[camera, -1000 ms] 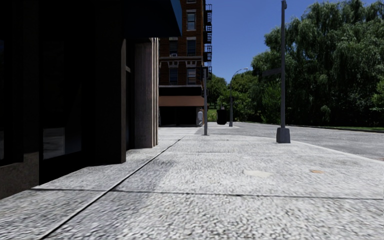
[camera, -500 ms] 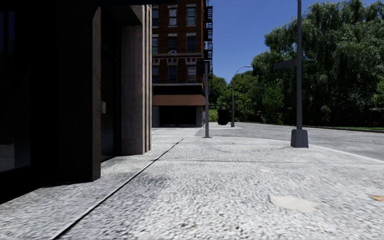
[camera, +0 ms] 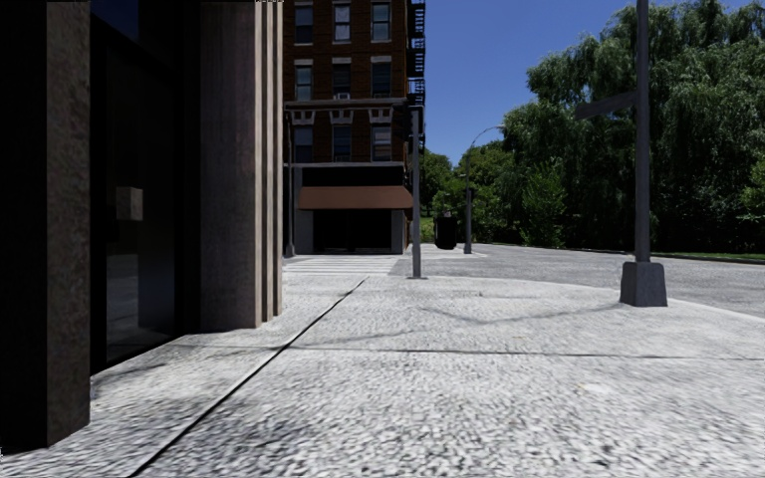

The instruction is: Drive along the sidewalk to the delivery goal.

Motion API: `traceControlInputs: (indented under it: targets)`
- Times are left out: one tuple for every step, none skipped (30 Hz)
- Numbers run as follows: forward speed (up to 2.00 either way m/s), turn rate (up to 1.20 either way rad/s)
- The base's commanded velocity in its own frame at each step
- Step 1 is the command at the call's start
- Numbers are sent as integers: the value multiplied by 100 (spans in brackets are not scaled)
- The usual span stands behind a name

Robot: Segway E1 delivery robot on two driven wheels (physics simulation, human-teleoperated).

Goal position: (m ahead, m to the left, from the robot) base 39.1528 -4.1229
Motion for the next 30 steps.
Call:
traceControlInputs:
  targets:
    - [200, 0]
    - [200, 0]
    - [200, 0]
    - [200, 0]
    - [200, 0]
    - [200, 0]
    - [200, 0]
    - [200, 0]
    - [200, 0]
    - [200, 0]
    - [200, 0]
    - [200, 0]
    - [200, 0]
    - [200, 0]
    - [200, 0]
    - [200, 0]
    - [200, 0]
    - [200, 0]
    - [200, 0]
    - [200, 0]
    - [200, 0]
    - [200, 0]
    - [200, 0]
    - [200, 0]
    - [200, 0]
    - [200, 0]
    - [200, 0]
    - [200, 0]
    - [200, 0]
    - [200, 0]
